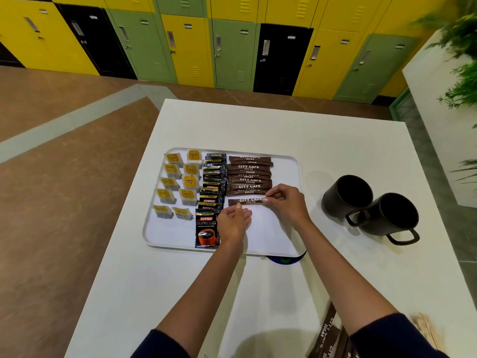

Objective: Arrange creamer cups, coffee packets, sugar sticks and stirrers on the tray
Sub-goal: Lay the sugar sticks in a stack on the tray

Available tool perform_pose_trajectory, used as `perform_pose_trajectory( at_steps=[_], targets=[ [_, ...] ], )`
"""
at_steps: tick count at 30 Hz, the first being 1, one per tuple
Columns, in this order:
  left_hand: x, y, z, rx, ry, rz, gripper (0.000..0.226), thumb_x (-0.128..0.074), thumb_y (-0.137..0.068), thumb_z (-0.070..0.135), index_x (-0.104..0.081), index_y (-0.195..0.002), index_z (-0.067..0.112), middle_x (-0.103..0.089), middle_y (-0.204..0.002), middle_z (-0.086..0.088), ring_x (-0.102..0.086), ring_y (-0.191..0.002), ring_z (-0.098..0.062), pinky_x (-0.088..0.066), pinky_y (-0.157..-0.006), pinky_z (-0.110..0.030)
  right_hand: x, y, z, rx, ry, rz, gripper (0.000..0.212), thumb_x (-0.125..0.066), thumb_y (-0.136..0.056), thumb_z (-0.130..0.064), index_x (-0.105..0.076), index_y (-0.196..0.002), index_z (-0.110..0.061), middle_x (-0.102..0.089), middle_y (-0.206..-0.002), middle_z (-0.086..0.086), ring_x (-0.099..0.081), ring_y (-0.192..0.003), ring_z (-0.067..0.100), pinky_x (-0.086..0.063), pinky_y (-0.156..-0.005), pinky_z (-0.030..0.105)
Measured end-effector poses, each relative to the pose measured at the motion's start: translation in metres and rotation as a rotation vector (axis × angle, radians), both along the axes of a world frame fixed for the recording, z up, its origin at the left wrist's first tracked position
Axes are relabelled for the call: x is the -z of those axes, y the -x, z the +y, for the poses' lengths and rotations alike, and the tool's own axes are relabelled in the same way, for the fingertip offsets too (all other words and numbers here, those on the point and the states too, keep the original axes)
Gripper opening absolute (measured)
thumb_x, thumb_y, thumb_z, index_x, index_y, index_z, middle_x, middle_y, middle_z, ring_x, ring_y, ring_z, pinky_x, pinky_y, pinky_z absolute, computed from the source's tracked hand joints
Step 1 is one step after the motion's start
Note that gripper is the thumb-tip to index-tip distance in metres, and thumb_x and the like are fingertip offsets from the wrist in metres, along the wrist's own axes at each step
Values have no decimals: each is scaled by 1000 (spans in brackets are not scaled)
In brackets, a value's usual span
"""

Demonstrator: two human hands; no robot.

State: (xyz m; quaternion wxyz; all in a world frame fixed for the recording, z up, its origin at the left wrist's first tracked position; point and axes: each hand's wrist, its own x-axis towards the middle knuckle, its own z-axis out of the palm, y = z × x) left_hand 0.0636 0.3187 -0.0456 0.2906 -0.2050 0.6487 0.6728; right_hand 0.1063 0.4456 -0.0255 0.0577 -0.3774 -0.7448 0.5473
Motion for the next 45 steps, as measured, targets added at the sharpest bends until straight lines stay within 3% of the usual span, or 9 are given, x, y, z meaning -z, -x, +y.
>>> perform_pose_trajectory(
  at_steps=[4, 9, 15, 23, 25, 28, 32, 40, 45],
  targets=[
    [-4, 4, 7, -4, -15, 1, 34, -50, -96, 17, -50, -121, -7, -62, -95, -16, -60, -73, -14, -52, -58, -13, 6, 6, -4, 86, -66, 5, 22, -80, -71, -6, -65, -85, 0, -60, -70, -2, -54, -57, 0, -40, -50, 0],
    [-12, 8, 11, -28, -2, 18, 38, -49, -96, 15, -40, -130, 1, -61, -108, -17, -61, -98, -24, -51, -85, -29, 15, 8, -2, 117, -139, -18, 29, -85, -65, -11, -62, -82, -7, -64, -87, 13, -50, -62, 7, -42, -53, 7],
    [-22, -7, 6, 34, 26, 35, 31, -45, -98, 12, -45, -126, 0, -62, -116, -20, -63, -96, -24, -51, -74, -23, 0, -16, 5, 87, -158, -15, 26, -80, -73, -25, -62, -85, -9, -63, -84, 2, -54, -69, 10, -44, -59, 11],
    [-38, -78, -14, 540, 194, 506, 10, -48, -94, 13, -56, -100, 9, -66, -85, -8, -64, -73, -18, -48, -56, -12, -26, -134, -1, -80, -112, -135, 7, -68, -85, -20, -67, -86, -14, -67, -80, 3, -63, -75, 22, -53, -69, 29],
    [-34, -99, -20, 696, 237, 591, 6, -53, -92, 14, -58, -92, 10, -68, -81, -9, -66, -74, -23, -51, -61, -20, -28, -167, -6, -36, -125, -180, 5, -67, -86, -19, -67, -86, -13, -65, -77, 1, -63, -74, 21, -53, -71, 32],
    [-24, -131, -31, 965, 327, 588, 9, -60, -88, 21, -58, -87, 12, -67, -80, -7, -66, -76, -25, -54, -73, -36, -28, -208, -13, 18, -125, -264, 6, -68, -84, -18, -67, -85, -12, -63, -73, 0, -63, -74, 21, -55, -76, 38],
    [-15, -169, -41, 1274, 436, 517, 23, -70, -81, 32, -53, -83, 17, -65, -87, -5, -64, -86, -22, -52, -81, -37, -31, -252, -26, 66, -78, -372, 8, -69, -84, -15, -62, -85, -11, -63, -74, 4, -63, -70, 22, -54, -69, 34],
    [-16, -215, -39, 1344, 530, 652, 57, -78, -73, 33, -45, -110, 5, -45, -114, -12, -50, -105, -27, -47, -87, -39, -28, -306, -59, 116, -155, -604, 32, -76, -78, -27, -51, -87, -10, -58, -87, 6, -55, -79, 20, -42, -67, 29],
    [-18, -226, -35, 1293, 590, 706, 52, -73, -79, 23, -42, -115, 2, -44, -118, -13, -48, -109, -28, -47, -87, -39, -25, -317, -82, 97, -130, -686, 47, -75, -78, -33, -47, -105, -7, -52, -94, 4, -50, -82, 18, -34, -55, 25]
  ],
)
